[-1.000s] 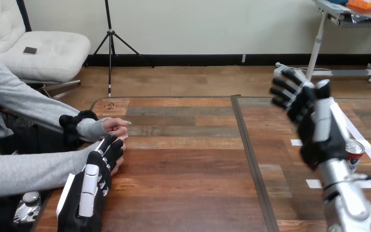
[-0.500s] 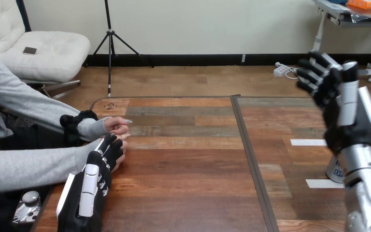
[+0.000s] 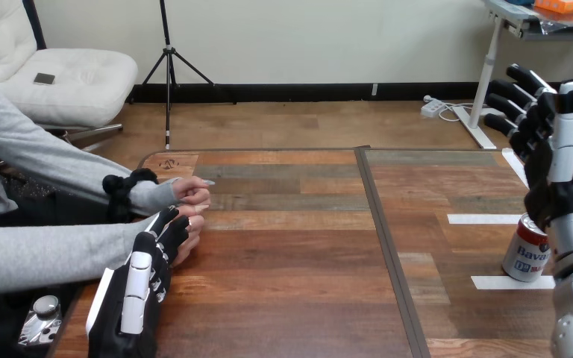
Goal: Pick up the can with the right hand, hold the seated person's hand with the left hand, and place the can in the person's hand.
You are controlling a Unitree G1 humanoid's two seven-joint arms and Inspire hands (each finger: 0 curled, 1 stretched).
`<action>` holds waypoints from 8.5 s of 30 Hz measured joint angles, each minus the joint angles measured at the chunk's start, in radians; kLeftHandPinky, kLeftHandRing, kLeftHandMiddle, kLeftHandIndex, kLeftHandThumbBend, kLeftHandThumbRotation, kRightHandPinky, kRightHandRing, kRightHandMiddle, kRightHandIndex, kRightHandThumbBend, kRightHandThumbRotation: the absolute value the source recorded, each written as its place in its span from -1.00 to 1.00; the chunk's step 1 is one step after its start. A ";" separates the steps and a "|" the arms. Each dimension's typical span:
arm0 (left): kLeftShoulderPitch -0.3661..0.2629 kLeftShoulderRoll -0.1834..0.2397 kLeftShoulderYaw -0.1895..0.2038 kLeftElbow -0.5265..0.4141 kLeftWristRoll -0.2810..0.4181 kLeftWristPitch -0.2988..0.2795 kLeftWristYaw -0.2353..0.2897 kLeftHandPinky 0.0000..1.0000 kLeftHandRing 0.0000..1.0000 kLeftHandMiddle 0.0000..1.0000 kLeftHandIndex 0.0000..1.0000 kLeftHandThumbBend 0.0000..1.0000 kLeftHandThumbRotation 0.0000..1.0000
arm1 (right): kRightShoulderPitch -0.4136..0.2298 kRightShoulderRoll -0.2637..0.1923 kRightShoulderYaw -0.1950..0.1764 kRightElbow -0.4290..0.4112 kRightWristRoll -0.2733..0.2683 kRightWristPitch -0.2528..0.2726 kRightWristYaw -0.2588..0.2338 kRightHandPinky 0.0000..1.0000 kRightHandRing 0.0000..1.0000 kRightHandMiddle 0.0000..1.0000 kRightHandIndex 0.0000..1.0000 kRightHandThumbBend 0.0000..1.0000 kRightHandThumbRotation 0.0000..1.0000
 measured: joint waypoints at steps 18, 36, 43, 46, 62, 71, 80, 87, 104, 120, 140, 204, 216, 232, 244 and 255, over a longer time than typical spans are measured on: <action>0.000 0.000 0.000 0.000 0.000 0.001 -0.009 0.97 0.84 0.80 0.80 0.25 1.00 | -0.024 -0.041 -0.029 0.088 -0.001 0.000 -0.011 0.62 0.66 0.66 0.71 0.71 1.00; 0.000 0.002 0.001 0.000 -0.001 0.003 -0.012 0.96 0.84 0.81 0.80 0.21 1.00 | -0.035 -0.103 -0.067 0.190 -0.001 -0.003 -0.036 0.61 0.68 0.69 0.73 0.66 1.00; 0.001 0.002 0.000 -0.001 0.000 0.007 -0.012 0.96 0.85 0.81 0.80 0.22 1.00 | -0.036 -0.120 -0.072 0.236 -0.001 -0.003 -0.056 0.59 0.64 0.66 0.72 0.63 1.00; 0.001 0.002 0.000 -0.001 0.000 0.008 -0.012 0.96 0.85 0.81 0.80 0.21 1.00 | -0.036 -0.122 -0.075 0.258 -0.001 -0.003 -0.065 0.58 0.64 0.66 0.73 0.63 1.00; 0.001 0.002 0.000 -0.002 0.000 0.008 -0.012 0.94 0.84 0.81 0.81 0.15 1.00 | -0.036 -0.120 -0.073 0.358 -0.005 -0.003 -0.095 0.67 0.71 0.70 0.74 0.64 1.00; 0.003 0.002 0.000 -0.002 0.000 0.009 -0.012 0.95 0.85 0.82 0.81 0.19 1.00 | -0.037 -0.120 -0.073 0.388 -0.005 -0.002 -0.107 0.71 0.73 0.70 0.75 0.59 1.00; 0.004 0.002 0.000 -0.003 0.000 0.009 -0.010 0.96 0.85 0.81 0.81 0.19 1.00 | -0.037 -0.120 -0.075 0.404 -0.001 0.009 -0.106 0.72 0.74 0.71 0.76 0.62 0.98; 0.007 0.002 0.000 -0.004 0.000 0.009 -0.009 0.95 0.85 0.81 0.81 0.18 1.00 | -0.037 -0.120 -0.073 0.411 -0.004 0.017 -0.107 0.74 0.77 0.74 0.77 0.62 1.00; 0.008 0.002 0.000 -0.004 0.001 0.009 -0.009 0.95 0.83 0.80 0.80 0.19 1.00 | -0.037 -0.120 -0.067 0.430 -0.008 0.042 -0.106 0.88 0.86 0.81 0.81 0.70 0.96; 0.008 0.002 0.000 -0.005 0.006 0.009 -0.010 0.93 0.83 0.80 0.80 0.18 1.00 | -0.037 -0.112 -0.064 0.442 -0.011 0.056 -0.095 0.91 0.89 0.85 0.86 0.64 0.90; 0.008 0.002 0.000 -0.005 0.007 0.009 -0.009 0.92 0.83 0.79 0.79 0.18 1.00 | -0.037 -0.092 -0.061 0.443 -0.013 0.076 -0.080 0.98 0.91 0.87 0.87 0.84 0.72; 0.009 0.005 0.000 -0.009 0.018 0.012 -0.002 0.93 0.83 0.79 0.80 0.19 1.00 | -0.036 -0.077 -0.001 0.446 -0.132 0.080 -0.108 0.84 0.84 0.80 0.85 1.00 -0.52; 0.009 0.005 0.000 -0.009 0.017 0.012 -0.003 0.94 0.83 0.79 0.80 0.16 1.00 | -0.036 -0.077 -0.001 0.446 -0.127 0.086 -0.107 0.82 0.83 0.80 0.84 1.00 -0.71; 0.009 0.006 0.000 -0.009 0.018 0.012 -0.003 0.92 0.81 0.77 0.79 0.15 1.00 | -0.034 -0.077 0.001 0.446 -0.122 0.088 -0.100 0.91 0.89 0.85 0.87 1.00 -0.76; 0.009 0.006 0.000 -0.009 0.018 0.012 -0.003 0.91 0.82 0.78 0.78 0.22 1.00 | -0.032 -0.078 0.012 0.446 -0.134 0.088 -0.086 0.95 0.91 0.88 0.91 1.00 -0.82; 0.009 0.006 0.000 -0.009 0.018 0.012 -0.005 0.89 0.79 0.76 0.77 0.19 1.00 | -0.030 -0.078 0.021 0.446 -0.145 0.088 -0.089 0.91 0.89 0.87 0.89 1.00 -0.97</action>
